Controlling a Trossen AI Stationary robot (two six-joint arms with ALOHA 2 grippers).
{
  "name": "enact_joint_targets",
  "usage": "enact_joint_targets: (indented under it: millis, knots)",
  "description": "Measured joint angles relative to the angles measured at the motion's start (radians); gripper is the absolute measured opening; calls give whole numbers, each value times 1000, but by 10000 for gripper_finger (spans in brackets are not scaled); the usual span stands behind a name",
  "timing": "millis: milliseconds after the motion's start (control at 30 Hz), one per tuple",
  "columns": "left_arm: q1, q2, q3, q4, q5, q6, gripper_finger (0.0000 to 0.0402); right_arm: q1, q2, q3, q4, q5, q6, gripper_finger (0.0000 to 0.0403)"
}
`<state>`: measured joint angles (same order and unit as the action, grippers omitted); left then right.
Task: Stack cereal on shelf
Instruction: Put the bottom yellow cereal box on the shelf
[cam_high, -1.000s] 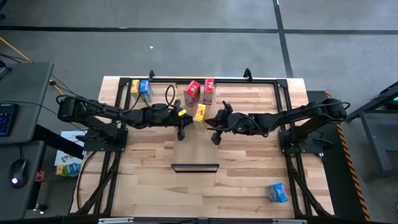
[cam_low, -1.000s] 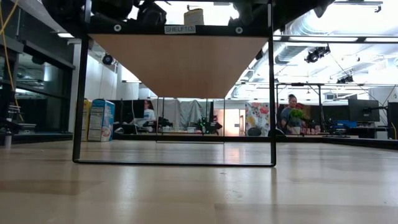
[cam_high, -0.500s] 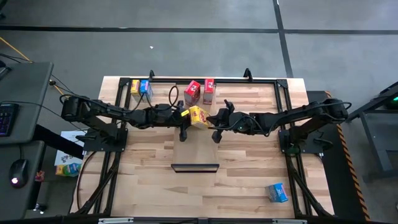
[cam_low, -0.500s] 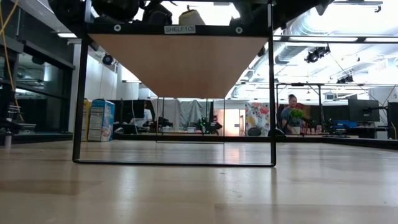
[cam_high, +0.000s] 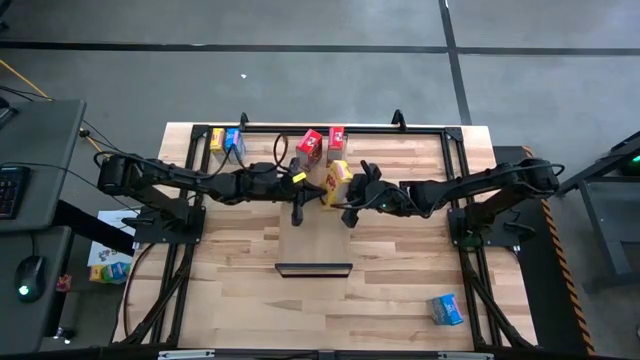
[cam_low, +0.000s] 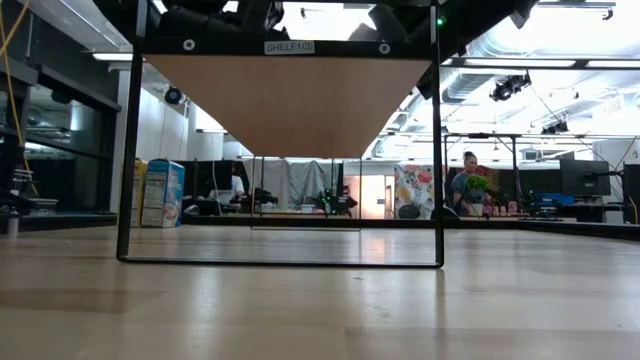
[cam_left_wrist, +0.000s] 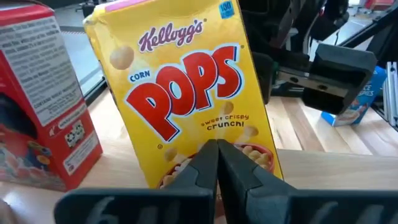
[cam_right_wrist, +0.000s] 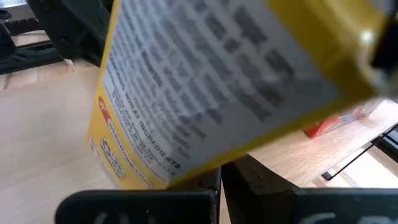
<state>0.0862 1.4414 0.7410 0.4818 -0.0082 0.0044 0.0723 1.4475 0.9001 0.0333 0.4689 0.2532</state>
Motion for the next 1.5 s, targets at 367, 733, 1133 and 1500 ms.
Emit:
enact_joint_targets:
  millis: [367, 733, 1133, 1500]
  knots:
    - [4, 2, 0, -56, 3, 4, 0, 0, -28, 0, 29, 14, -10, 0]
    - [12, 3, -2, -47, -52, 34, 0, 1, -65, 2, 2, 2, 15, 0]
    - [12, 3, -2, -11, -33, 30, 0, -6, -61, 2, -46, 17, 64, 0]
    - [12, 3, -2, -22, -33, 8, 0, -6, -61, 2, -43, -10, 117, 0]
